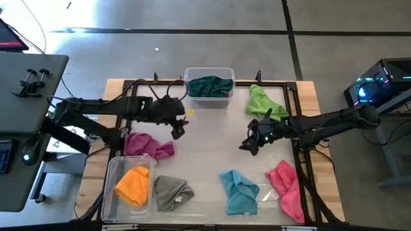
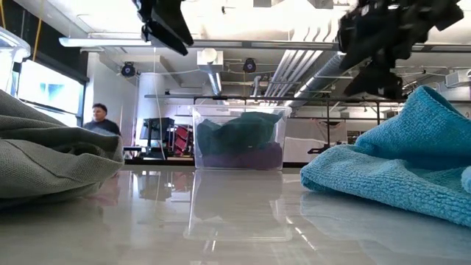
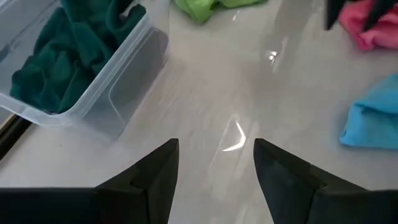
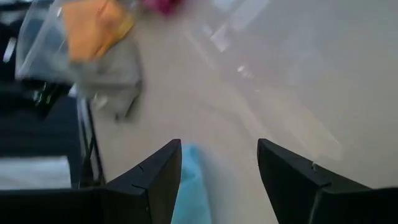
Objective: Sort towels by color in basket
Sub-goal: Put the blue microfiber towel into the bottom transparent bin
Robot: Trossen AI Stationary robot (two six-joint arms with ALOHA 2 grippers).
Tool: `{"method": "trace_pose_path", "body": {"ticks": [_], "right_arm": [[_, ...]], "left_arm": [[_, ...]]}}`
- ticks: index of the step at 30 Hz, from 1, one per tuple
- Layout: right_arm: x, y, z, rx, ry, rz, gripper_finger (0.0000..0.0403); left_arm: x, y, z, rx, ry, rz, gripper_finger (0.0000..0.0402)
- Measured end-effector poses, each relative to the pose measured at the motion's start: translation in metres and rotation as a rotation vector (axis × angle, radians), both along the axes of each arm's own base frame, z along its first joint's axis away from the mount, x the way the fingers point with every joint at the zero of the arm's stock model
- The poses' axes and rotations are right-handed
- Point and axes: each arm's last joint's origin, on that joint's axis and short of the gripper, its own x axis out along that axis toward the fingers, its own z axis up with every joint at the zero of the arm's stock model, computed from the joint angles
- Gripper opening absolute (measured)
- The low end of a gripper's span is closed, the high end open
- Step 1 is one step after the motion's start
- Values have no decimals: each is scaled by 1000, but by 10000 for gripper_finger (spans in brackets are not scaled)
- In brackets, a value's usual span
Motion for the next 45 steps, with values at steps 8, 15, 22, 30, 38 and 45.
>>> {"method": "trace_pose_path", "body": {"ticks": [8, 15, 22, 30, 38, 45], "right_arm": [[6, 46, -20, 22, 50, 196, 204], [29, 87, -60, 66, 102, 254, 204], [52, 107, -100, -8, 293, 231, 194], [75, 119, -99, -117, 519, 211, 54], [59, 100, -37, -211, 417, -39, 26], [47, 65, 32, -265, 63, -257, 7]], "left_arm": [[-3, 11, -15, -5, 53, 12, 193], [-6, 8, -33, -64, 110, -36, 193], [-8, 3, -43, -103, 144, -104, 193], [-7, -3, -43, -52, 151, -192, 193], [8, -4, -30, 78, -22, -304, 193], [26, -9, -4, 291, -295, -420, 193]]}}
